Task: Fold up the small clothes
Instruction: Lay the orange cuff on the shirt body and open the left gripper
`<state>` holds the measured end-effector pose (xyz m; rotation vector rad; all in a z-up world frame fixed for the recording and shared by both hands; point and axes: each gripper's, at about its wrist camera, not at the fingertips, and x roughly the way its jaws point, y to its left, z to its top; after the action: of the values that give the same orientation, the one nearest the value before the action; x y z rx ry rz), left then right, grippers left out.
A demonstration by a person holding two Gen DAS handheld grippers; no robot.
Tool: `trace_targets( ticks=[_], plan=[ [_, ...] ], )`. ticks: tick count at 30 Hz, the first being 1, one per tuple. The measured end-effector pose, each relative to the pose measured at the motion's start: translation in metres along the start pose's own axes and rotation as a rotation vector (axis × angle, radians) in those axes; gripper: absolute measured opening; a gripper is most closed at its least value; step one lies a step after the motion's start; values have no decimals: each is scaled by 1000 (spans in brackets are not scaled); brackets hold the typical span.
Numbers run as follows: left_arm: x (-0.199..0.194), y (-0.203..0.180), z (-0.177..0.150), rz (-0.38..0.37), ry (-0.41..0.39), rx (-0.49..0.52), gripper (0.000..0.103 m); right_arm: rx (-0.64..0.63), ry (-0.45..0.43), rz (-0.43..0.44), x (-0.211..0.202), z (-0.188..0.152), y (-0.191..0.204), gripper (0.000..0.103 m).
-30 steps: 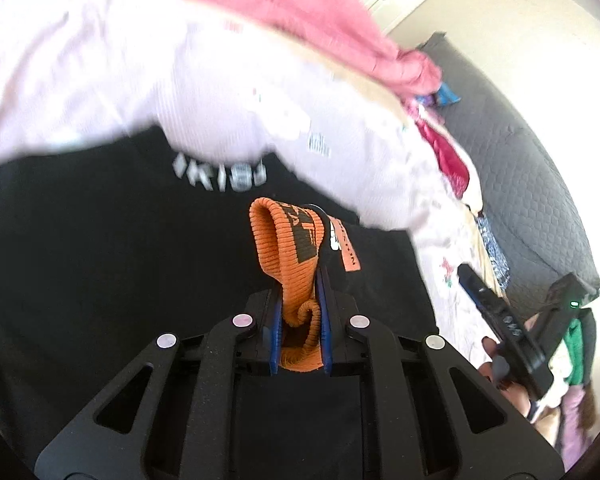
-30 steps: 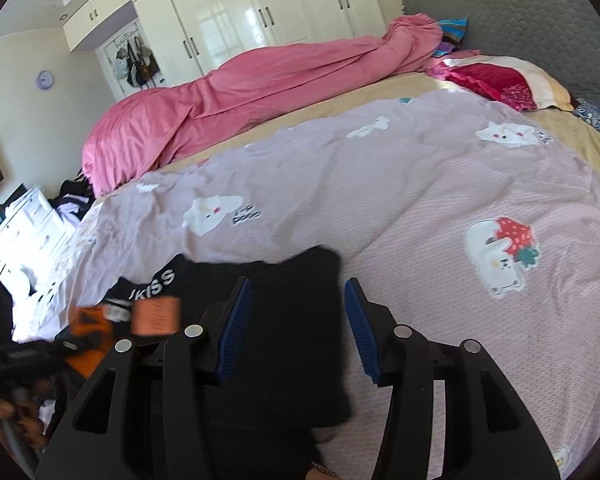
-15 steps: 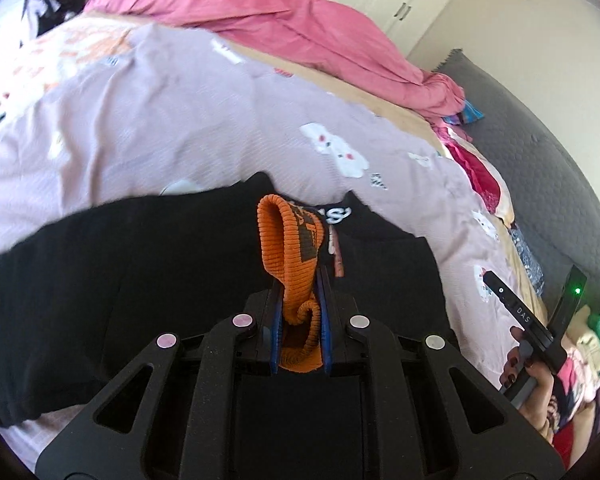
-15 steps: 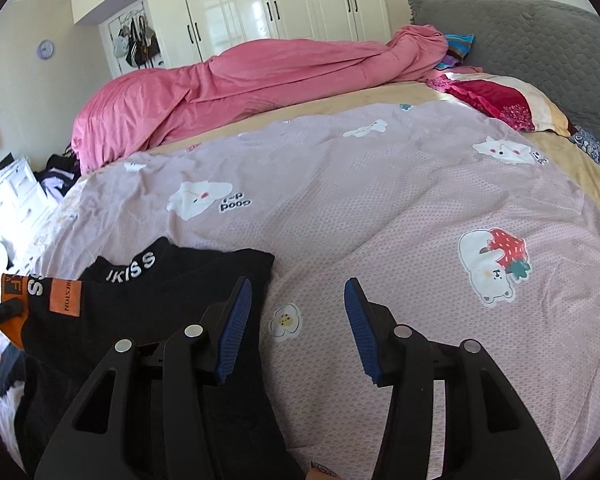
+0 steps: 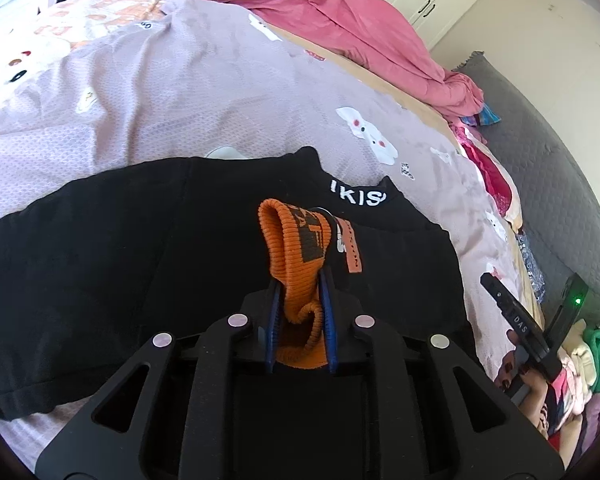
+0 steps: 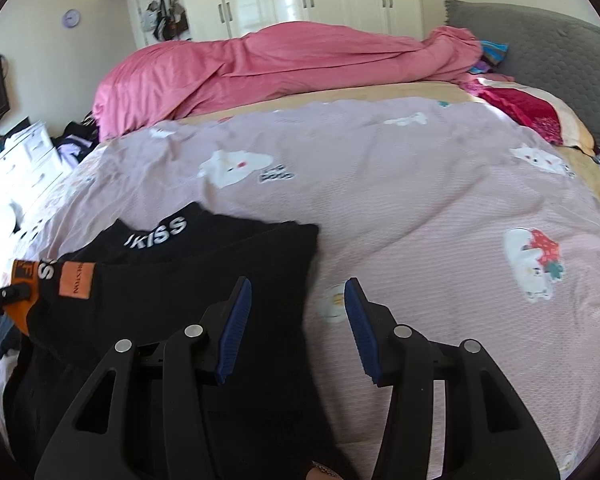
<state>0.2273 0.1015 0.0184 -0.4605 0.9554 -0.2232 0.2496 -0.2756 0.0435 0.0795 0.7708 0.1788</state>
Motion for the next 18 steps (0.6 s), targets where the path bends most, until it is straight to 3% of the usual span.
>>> trace_targets(
  ticks=[6, 10, 13, 18],
  plan=[
    [-7, 6, 0, 67, -11, -16, 13, -33, 17, 42, 2, -3, 17, 47],
    [-8, -12, 1, 75, -38, 47, 13, -31, 36, 80, 5, -5, 24, 47],
    [10, -30, -4, 63, 1, 104, 13, -43, 58, 110, 10, -8, 31, 48],
    [49, -26, -24, 207, 123, 176, 15, -58, 136, 117, 24, -16, 36, 49]
  ],
)
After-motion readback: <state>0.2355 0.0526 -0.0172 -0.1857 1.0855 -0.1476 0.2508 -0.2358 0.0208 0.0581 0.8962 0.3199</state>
